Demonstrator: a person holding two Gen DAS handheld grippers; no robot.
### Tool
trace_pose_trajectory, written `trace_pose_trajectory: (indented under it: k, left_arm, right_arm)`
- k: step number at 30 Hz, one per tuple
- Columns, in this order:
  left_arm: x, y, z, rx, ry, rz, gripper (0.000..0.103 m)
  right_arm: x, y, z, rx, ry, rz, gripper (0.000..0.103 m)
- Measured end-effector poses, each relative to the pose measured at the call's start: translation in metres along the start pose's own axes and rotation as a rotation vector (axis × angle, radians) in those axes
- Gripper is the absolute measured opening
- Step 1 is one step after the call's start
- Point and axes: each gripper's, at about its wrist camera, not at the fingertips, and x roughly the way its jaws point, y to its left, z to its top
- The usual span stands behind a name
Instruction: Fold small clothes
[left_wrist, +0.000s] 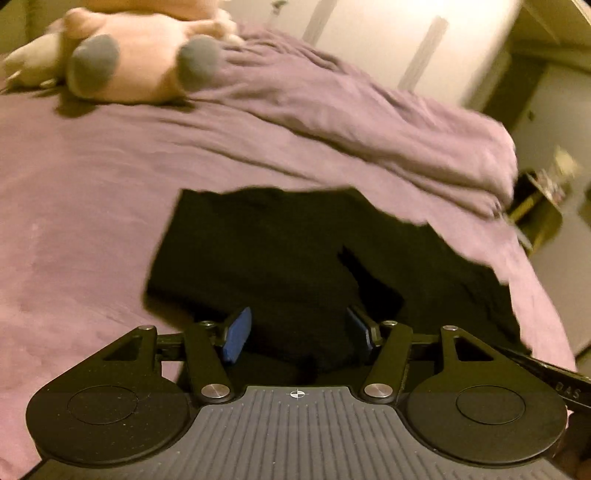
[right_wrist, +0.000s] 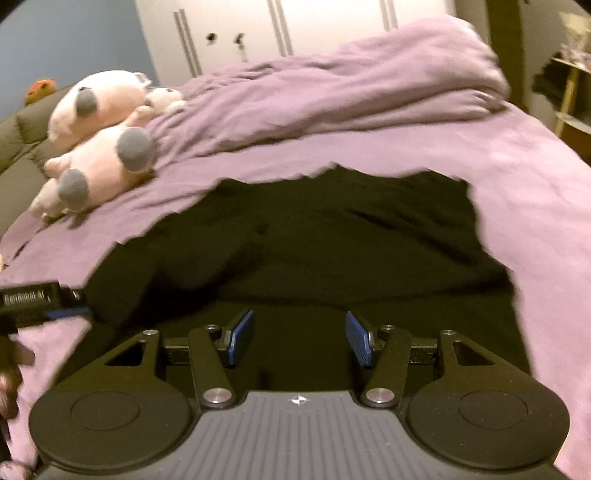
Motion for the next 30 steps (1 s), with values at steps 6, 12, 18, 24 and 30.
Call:
trace_pose_trajectory:
  k: [6,12,18,24,30]
  left_arm:
    - [-0.014,0.021,-0.012,-0.052,-0.011,0.116,0.068]
    - [-0.024,0.032,-0.025,-0.007,0.03,0.11,0.068]
    - [-0.018,0.028,-0.025,-0.004,0.032,0.075,0.068]
    - [-0.002,0.017,-0.023,-0.007,0.033,0.035,0.07]
    - [0.012,0.014,-0.022,-0.022,0.086,0.055,0.07]
  right_arm:
    - [0.043,0.091,0.041,-0.149,0.007,0.065,0.055]
    - [0.112,0.122,0.048,-0.254,0.17,-0.086,0.019]
    - [0.085,0.087,0.062,-0.125,0.057,0.009,0.003]
    - [-0.002,0.0,0.049,0.167,-0.316,0.116,0.004]
    - [0.041,-0.094,-0.002,0.409,0.026,-0.07,0.009]
